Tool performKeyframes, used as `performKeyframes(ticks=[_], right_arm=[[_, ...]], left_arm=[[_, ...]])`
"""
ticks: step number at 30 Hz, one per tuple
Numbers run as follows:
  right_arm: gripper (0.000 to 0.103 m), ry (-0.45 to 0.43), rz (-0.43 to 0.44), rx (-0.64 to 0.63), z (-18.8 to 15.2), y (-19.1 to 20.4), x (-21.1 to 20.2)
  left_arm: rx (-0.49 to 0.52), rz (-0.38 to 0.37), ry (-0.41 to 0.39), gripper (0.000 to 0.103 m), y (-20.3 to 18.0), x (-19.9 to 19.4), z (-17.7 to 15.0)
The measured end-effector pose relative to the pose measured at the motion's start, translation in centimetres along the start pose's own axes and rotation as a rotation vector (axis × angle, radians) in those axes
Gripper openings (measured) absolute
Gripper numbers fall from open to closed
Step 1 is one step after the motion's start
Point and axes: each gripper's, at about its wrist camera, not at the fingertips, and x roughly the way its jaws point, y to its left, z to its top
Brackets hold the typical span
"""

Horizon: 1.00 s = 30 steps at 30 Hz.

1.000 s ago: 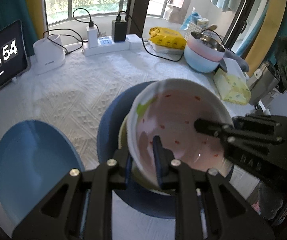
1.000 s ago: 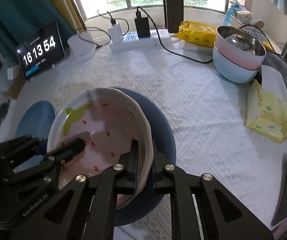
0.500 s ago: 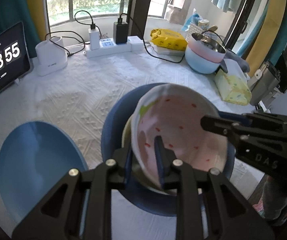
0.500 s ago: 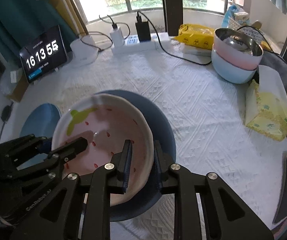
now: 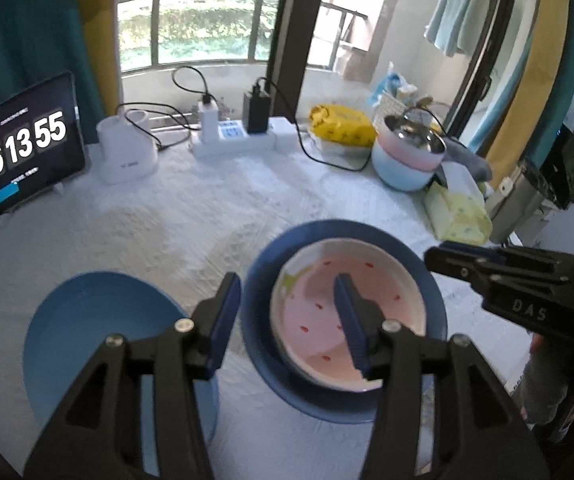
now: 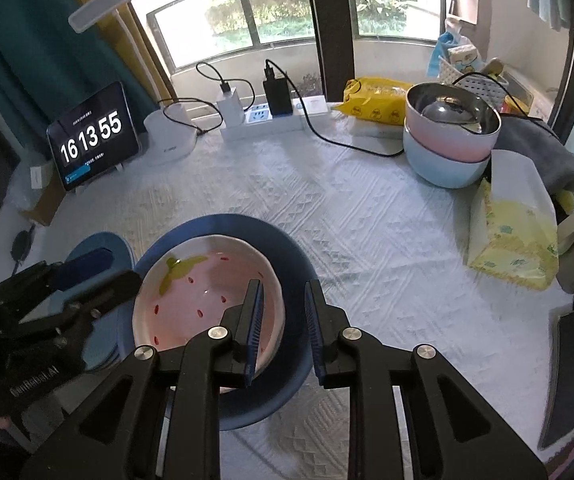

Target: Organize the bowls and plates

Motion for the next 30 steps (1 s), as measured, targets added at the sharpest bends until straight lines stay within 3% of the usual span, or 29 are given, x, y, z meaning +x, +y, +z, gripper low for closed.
performKeyframes(ticks=[9,14,18,30], right_arm=[[0.023,-0.028,0.003,0.019,0.1,-1.8,-1.0],[0.031,-0.015,0.026,0.028,-0.4,-2.5,-0.3],[0.032,0.007,0.047,0.038,-0.9,-2.9,0.7],[0.032,0.068,0.06,0.059,-2.0,-3.6,3.5]], left_arm=[[-0.045,0.023,-0.006,0.05,2.9,-0.3,-0.2],[-0.081,0.034,0.032,0.05,4.2,0.8,-1.0],[-0.103,0.007,0.063,0.05,4.5,1.6,-1.6],[-0.035,0.066,0.134,0.05,3.4,4.0,-2.6]])
